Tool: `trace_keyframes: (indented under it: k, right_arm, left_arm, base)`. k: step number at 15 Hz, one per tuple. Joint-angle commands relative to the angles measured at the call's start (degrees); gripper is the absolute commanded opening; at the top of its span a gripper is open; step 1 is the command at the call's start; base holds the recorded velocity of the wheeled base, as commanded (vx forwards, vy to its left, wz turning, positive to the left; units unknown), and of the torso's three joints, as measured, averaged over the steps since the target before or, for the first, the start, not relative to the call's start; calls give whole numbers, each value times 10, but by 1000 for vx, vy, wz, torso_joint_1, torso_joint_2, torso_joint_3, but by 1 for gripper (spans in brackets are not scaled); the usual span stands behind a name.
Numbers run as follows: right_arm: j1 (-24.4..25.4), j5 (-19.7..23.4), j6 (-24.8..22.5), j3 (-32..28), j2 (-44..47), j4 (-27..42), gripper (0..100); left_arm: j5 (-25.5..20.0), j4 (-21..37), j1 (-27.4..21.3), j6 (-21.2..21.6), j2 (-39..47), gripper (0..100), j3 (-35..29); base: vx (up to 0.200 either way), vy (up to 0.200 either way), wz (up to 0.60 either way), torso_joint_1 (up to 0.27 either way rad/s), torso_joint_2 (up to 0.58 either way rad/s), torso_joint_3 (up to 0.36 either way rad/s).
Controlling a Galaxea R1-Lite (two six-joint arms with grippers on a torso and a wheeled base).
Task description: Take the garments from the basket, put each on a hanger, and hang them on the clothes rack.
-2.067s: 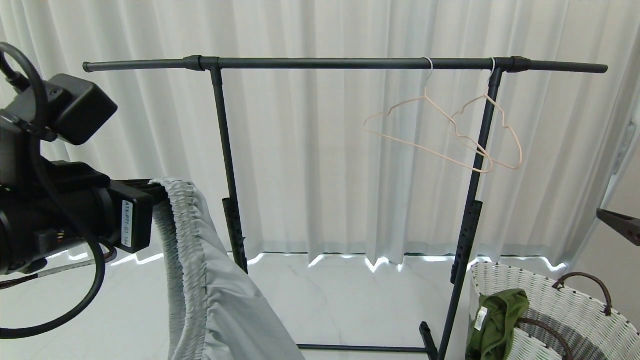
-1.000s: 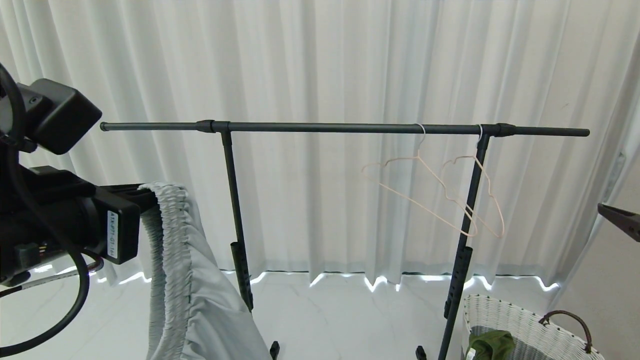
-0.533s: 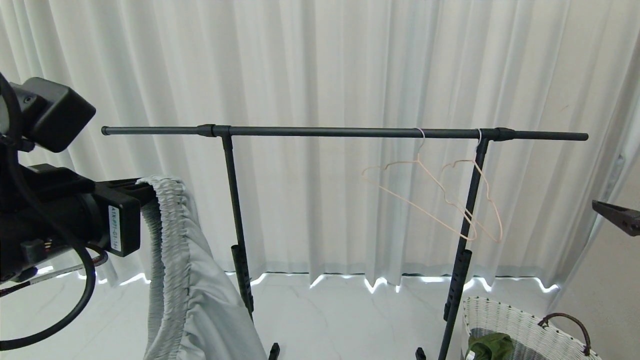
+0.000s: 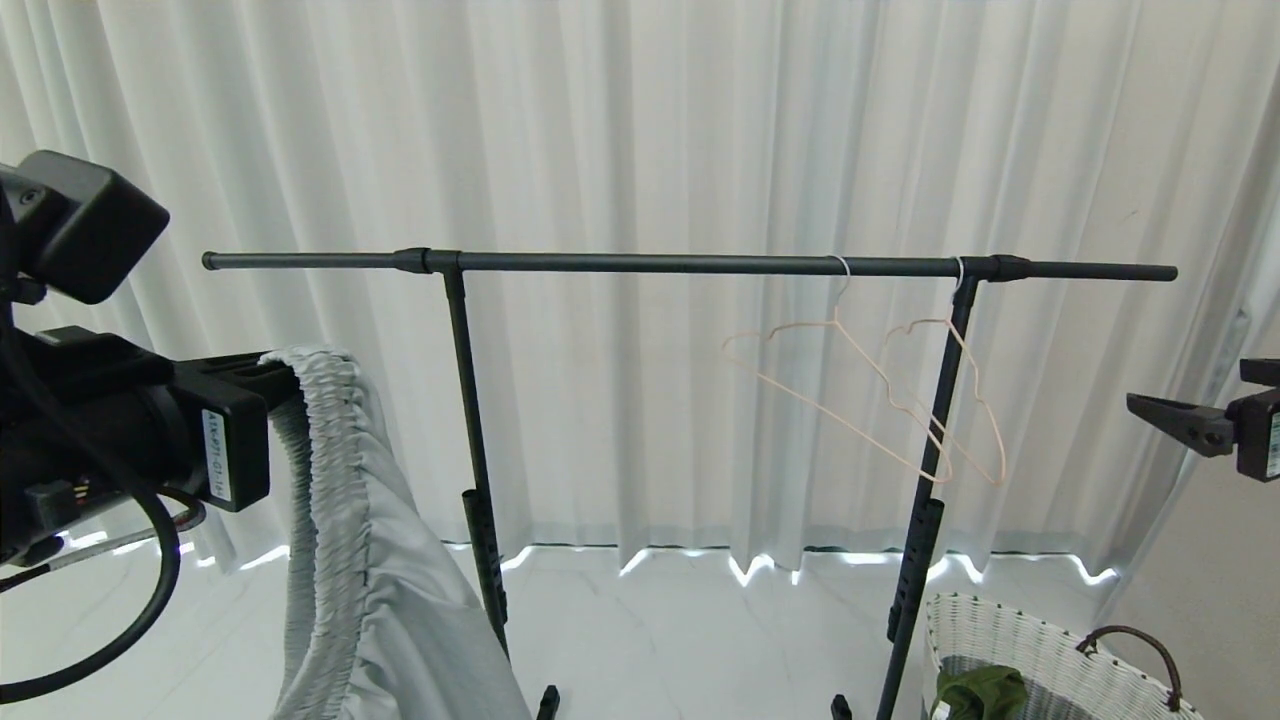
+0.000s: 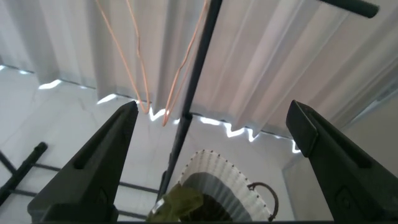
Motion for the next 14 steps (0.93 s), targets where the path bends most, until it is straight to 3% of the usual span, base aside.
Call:
trace_keyframes:
  k: [1, 11, 14]
  right_arm:
    - [5, 0, 0, -1, 2, 9, 100]
    - [6, -5, 1, -7, 38, 18, 100]
    - [12, -5, 13, -36, 52, 98, 100]
  left_arm:
    - [0, 0, 0, -1, 1, 0, 1]
    - [-2, 0, 0, -1, 5, 0, 12]
    - [-2, 0, 0, -1, 5, 0, 23]
  base:
    - [200, 0, 0, 7, -2, 2]
    - [200, 0, 0, 1, 2, 1]
    - [133, 0, 0, 0, 2, 5]
